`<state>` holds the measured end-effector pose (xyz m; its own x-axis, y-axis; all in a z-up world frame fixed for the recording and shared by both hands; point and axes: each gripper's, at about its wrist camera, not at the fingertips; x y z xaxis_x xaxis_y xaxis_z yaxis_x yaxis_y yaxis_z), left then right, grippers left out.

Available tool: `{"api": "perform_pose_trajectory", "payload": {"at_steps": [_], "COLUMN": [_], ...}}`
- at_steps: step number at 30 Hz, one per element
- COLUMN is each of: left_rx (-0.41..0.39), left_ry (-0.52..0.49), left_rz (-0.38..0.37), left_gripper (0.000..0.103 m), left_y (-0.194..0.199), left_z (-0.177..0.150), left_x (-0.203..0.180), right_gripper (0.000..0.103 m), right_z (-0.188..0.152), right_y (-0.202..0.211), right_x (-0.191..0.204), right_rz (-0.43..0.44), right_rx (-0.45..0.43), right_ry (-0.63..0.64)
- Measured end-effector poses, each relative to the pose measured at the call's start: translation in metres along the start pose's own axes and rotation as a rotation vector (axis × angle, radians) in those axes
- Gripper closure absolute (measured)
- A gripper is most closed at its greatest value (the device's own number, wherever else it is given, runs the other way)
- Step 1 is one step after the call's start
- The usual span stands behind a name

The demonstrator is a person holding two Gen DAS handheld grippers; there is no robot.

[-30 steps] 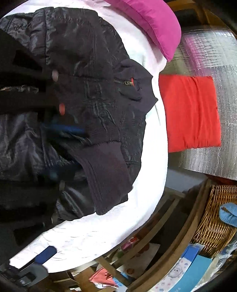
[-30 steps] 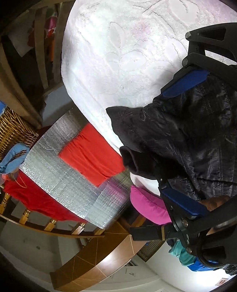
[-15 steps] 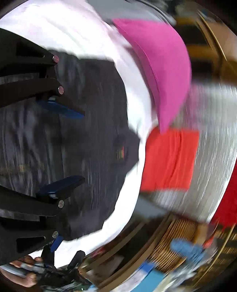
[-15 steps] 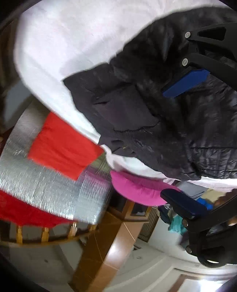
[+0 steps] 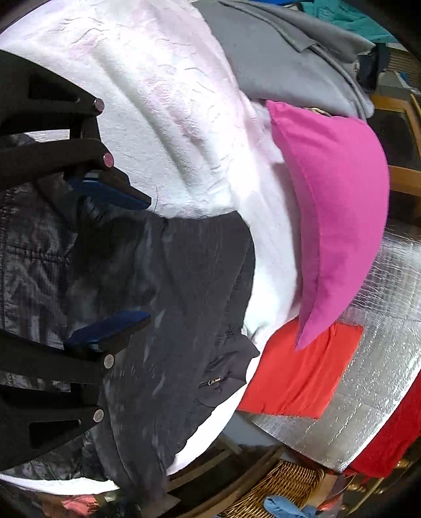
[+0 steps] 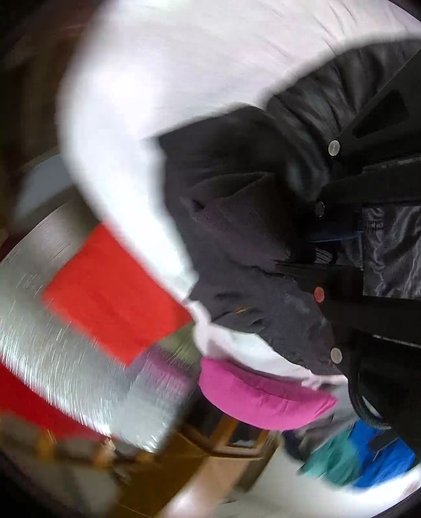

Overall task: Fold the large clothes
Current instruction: 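Grasp the jacket side edge with the right gripper and fold it inward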

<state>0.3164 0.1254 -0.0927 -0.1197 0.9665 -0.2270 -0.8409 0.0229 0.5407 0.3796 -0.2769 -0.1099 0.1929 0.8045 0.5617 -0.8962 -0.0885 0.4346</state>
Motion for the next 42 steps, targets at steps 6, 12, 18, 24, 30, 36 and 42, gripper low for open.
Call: {"api": "perform_pose_trajectory", "payload": {"at_steps": [6,12,18,24,30,36,42], "left_rx": [0.089,0.155,0.08,0.073,0.148,0.15,0.089], "left_ry": [-0.054,-0.185,-0.037,0.244,0.43,0.416,0.28], "left_rz": [-0.007,0.086,0.047,-0.115,-0.065,-0.017,-0.015], "left_gripper": [0.038,0.052,0.04,0.025,0.025,0.049,0.095], "left_y": [-0.024,-0.05,-0.009,0.021,-0.01,-0.026,-0.014], "left_z": [-0.012,-0.018,-0.006,-0.021,-0.043,-0.044,-0.015], "left_x": [-0.021,-0.029,-0.02,-0.015,-0.008,-0.006,-0.018], "right_gripper": [0.09,0.09,0.029,0.02,0.02,0.021,0.085], "right_z": [-0.033,-0.037,-0.027,-0.047,-0.068,-0.065,-0.042], "right_y": [-0.034,-0.037,-0.015,0.021,-0.009,-0.031,-0.012], "right_x": [-0.033,-0.049,-0.054,-0.056,-0.064,-0.062,-0.036], "right_rz": [-0.1,-0.075,-0.04,0.107,0.056,0.024,0.036], "right_rx": [0.128,0.134,0.123,0.156,0.205,0.175,0.13], "right_ry": [0.019,0.02,-0.041,-0.235,-0.381,-0.422,-0.218]}}
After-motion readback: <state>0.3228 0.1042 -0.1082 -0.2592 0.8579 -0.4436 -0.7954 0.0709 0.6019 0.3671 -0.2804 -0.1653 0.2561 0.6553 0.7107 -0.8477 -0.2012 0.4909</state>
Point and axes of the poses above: each gripper's, at about its wrist camera, not at the fingertips, and y roughly against the way its jaws point, x to its left, z to its top, and after that the axes turned 14 degrees about -x, right-handed
